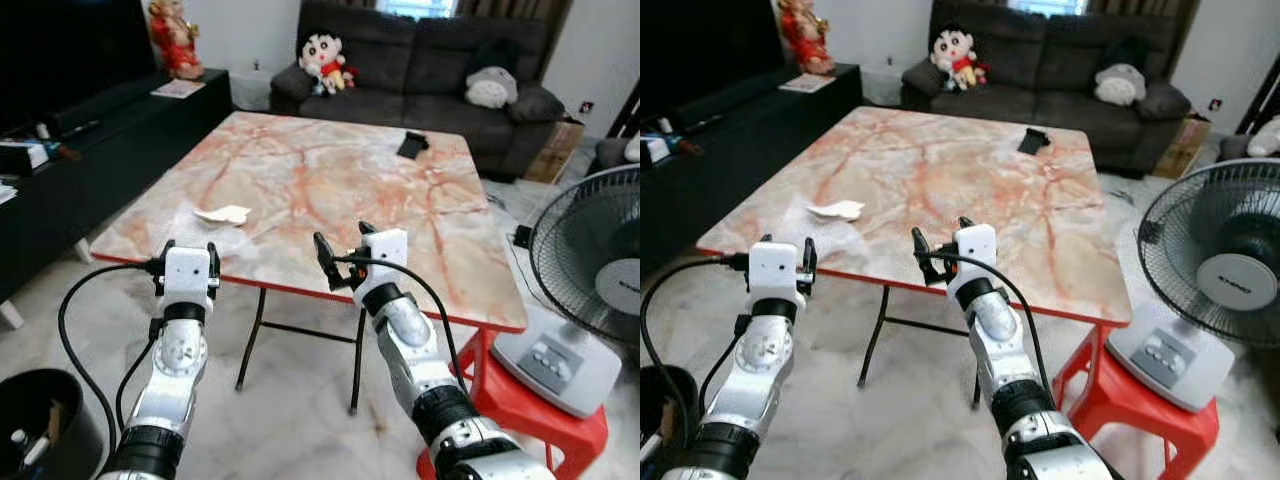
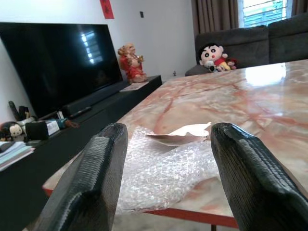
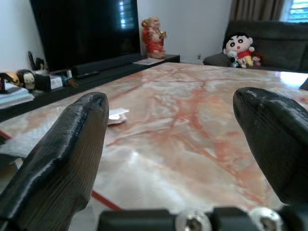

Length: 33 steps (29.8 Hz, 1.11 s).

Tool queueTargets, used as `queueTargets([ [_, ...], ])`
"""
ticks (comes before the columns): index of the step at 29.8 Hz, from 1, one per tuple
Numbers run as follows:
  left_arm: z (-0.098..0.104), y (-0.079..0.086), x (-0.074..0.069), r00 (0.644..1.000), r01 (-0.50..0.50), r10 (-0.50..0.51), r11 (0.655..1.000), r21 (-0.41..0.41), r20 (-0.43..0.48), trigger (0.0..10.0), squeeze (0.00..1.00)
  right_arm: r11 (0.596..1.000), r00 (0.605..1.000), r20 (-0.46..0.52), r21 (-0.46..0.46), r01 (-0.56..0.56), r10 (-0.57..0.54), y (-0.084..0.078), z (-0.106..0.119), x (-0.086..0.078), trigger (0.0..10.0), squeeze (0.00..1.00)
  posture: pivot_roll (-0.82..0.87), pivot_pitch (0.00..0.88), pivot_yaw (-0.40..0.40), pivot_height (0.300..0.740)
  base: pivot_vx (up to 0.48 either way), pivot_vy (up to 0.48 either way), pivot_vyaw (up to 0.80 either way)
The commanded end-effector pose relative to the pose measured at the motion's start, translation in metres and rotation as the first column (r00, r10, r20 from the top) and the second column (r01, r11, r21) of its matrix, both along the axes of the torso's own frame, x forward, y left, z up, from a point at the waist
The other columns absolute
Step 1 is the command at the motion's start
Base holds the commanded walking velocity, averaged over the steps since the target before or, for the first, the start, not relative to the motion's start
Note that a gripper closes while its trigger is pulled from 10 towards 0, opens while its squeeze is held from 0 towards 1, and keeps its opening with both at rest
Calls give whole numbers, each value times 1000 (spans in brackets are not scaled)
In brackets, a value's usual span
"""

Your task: Picking trash to rubbish bin

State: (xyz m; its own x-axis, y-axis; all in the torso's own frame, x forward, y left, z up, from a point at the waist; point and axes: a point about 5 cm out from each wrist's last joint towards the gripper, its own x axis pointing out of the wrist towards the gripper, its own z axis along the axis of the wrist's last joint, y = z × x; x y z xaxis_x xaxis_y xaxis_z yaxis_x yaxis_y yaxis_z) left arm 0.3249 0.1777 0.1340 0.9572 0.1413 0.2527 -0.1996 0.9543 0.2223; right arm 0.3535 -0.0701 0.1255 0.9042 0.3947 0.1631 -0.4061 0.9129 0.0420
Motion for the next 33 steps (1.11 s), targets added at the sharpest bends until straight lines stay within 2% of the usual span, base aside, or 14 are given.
queueTargets([
  [1, 3, 3, 2, 1000, -15, 15, 1000, 17, 1, 10000, 0, 1000, 1000, 26, -21, -17, 17, 5, 5, 0, 10000, 0, -12, 0, -63, 740, 349, 0, 0],
  [5, 3, 4, 2, 1000, -20, 20, 1000, 18, 0, 10000, 0, 1000, 999, 28, -22, -18, 18, 5, 5, 0, 10000, 0, -12, 0, -64, 740, 350, 0, 473],
  [17, -3, 0, -2, 1000, -2, 3, 1000, 13, -18, 10000, 0, 1000, 1000, 8, 8, -8, 8, 4, 4, 1, 10000, 0, -9, 0, -64, 740, 350, 0, 0],
  [20, -5, -3, -3, 1000, 8, -8, 1000, 10, -19, 10000, 0, 1000, 1000, 7, 10, -10, 10, 4, 4, 1, 10000, 0, -6, 0, -64, 740, 351, 0, 0],
  [22, -6, -15, -5, 998, 57, -56, 997, 42, -18, 10000, 0, 1000, 1000, 8, 13, -10, 10, 5, 5, 1, 10000, 0, -6, 1, -61, 740, 352, 0, 0],
  [26, -6, -26, -7, 996, 90, -90, 994, 57, -6, 10000, 0, 1000, 1000, 8, 15, -9, 8, 4, 5, 1, 10000, 0, -6, 1, -61, 740, 343, 0, 0],
  [33, -3, -31, -7, 993, 117, -119, 989, 93, 12, 10000, 0, 1000, 1000, 6, 15, -9, 9, 3, 4, 1, 10000, 0, -14, 0, -63, 740, 46, 0, 0],
])
